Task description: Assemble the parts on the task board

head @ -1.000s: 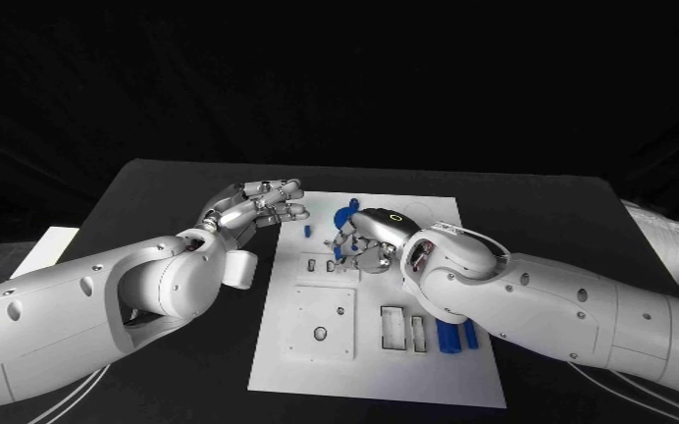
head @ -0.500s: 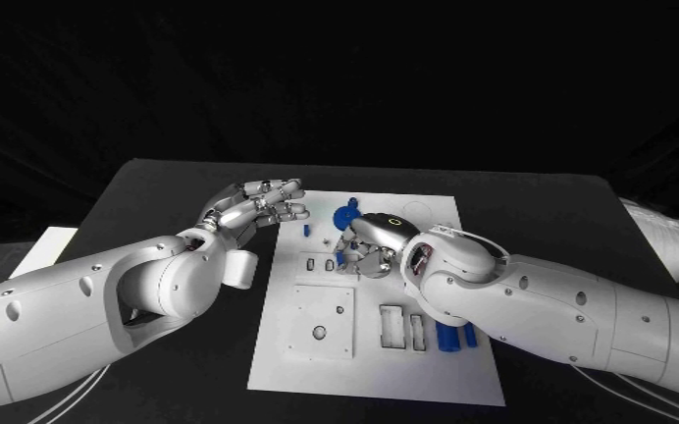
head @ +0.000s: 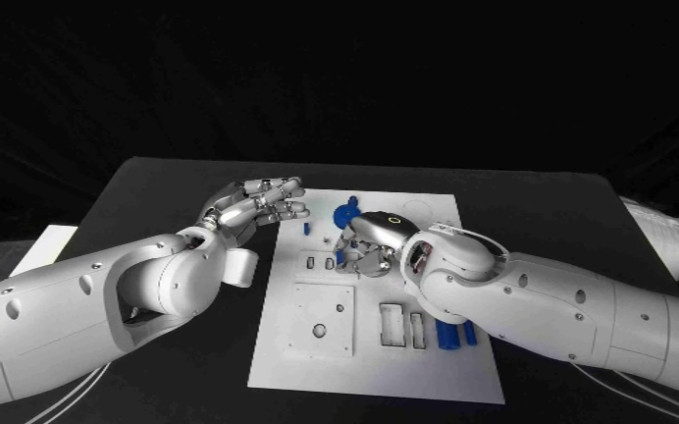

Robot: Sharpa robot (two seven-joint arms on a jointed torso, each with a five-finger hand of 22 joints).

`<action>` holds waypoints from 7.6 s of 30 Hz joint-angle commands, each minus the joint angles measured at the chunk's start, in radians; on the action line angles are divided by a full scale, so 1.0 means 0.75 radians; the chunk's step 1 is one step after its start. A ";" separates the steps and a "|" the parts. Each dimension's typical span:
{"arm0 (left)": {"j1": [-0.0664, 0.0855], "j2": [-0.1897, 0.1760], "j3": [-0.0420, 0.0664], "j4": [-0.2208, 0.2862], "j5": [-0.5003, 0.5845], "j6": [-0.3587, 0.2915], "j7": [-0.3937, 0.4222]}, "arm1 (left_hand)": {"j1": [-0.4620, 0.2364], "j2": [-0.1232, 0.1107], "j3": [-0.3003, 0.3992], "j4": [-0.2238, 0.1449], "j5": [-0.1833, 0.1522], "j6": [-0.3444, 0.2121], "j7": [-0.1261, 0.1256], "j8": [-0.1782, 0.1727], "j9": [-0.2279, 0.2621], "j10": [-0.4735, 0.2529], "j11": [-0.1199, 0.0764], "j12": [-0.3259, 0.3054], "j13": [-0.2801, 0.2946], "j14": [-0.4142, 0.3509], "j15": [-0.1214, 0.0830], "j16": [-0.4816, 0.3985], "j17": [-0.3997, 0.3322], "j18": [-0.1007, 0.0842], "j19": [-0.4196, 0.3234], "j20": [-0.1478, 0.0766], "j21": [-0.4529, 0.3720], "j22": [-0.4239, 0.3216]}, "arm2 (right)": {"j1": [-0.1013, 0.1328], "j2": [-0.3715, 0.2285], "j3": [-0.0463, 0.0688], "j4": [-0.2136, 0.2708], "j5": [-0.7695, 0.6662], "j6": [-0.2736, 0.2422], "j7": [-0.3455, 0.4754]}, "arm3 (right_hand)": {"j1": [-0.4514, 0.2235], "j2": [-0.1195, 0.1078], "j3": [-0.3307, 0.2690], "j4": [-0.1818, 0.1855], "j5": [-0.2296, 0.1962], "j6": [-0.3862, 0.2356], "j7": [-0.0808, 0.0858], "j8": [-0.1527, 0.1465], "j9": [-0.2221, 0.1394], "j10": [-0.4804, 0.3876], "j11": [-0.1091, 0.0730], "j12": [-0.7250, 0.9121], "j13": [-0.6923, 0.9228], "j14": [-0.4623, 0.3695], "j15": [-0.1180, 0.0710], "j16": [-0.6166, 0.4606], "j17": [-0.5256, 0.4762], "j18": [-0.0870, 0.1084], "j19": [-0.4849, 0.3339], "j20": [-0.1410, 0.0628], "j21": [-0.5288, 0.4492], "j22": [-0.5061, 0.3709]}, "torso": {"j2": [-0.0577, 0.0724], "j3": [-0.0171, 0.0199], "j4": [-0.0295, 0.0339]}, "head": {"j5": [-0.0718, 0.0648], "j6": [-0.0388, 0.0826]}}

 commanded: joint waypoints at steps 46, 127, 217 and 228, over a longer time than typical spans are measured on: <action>0.000 0.001 0.000 0.002 0.003 0.016 0.001 | 0.003 0.013 0.003 -0.007 -0.002 -0.007 0.001 0.000 0.001 -0.004 -0.002 -0.002 0.000 -0.001 0.003 -0.007 0.003 0.015 -0.006 -0.003 -0.004 -0.002 | -0.010 0.000 -0.011 0.004 -0.048 0.096 -0.071 | -0.068 -0.075 -0.049 0.022 0.016 -0.065 0.024 -0.045 -0.028 0.064 0.036 -0.098 0.272 0.134 0.031 -0.007 0.329 -0.001 0.021 0.021 -0.025 0.074 | 0.000 -0.0006 0.0005 | -0.001 -0.013; 0.233 0.442 -0.001 -0.416 -1.578 0.803 -1.431 | -0.394 0.127 -0.477 0.268 -0.107 -0.077 -0.231 0.799 0.501 0.283 -0.243 1.515 1.336 0.481 -0.237 1.879 1.789 -0.148 0.631 -0.240 1.426 1.520 | 0.218 -0.502 0.034 0.115 0.799 -0.261 0.403 | -0.032 -0.088 -0.312 0.172 0.106 -0.136 0.033 -0.034 -0.019 -0.007 0.045 -0.221 0.185 0.117 0.039 -0.050 0.262 0.017 -0.017 0.031 -0.078 -0.015 | -0.078 0.0567 -0.0518 | 0.077 -0.046; 0.210 0.606 -0.032 -0.528 -1.537 0.867 -1.439 | -0.053 0.252 -0.287 0.186 -0.097 -0.161 -0.246 0.848 0.632 0.286 -0.258 1.529 1.363 0.481 -0.248 1.879 1.789 -0.152 0.629 -0.249 1.444 1.560 | 0.215 -0.420 0.032 0.071 0.753 -0.240 0.392 | 0.007 -0.073 -0.363 0.174 0.206 -0.141 0.033 -0.035 -0.018 -0.009 0.044 -0.226 0.178 0.116 0.038 -0.055 0.257 0.019 -0.018 0.029 -0.087 -0.026 | -0.075 0.0544 -0.0508 | 0.074 -0.082; 0.210 0.596 -0.032 -0.523 -1.473 0.791 -1.430 | -0.027 0.030 0.398 0.161 -0.001 -0.184 -0.235 0.842 0.680 0.292 -0.248 1.502 1.352 0.481 -0.249 1.879 1.789 -0.152 0.626 -0.241 1.435 1.558 | 0.214 -0.418 0.031 0.067 0.741 -0.230 0.388 | 0.008 -0.072 -0.363 0.174 0.207 -0.141 0.033 -0.035 -0.018 -0.008 0.044 -0.225 0.179 0.116 0.038 -0.055 0.258 0.019 -0.018 0.029 -0.087 -0.026 | -0.075 0.0548 -0.0515 | 0.078 -0.085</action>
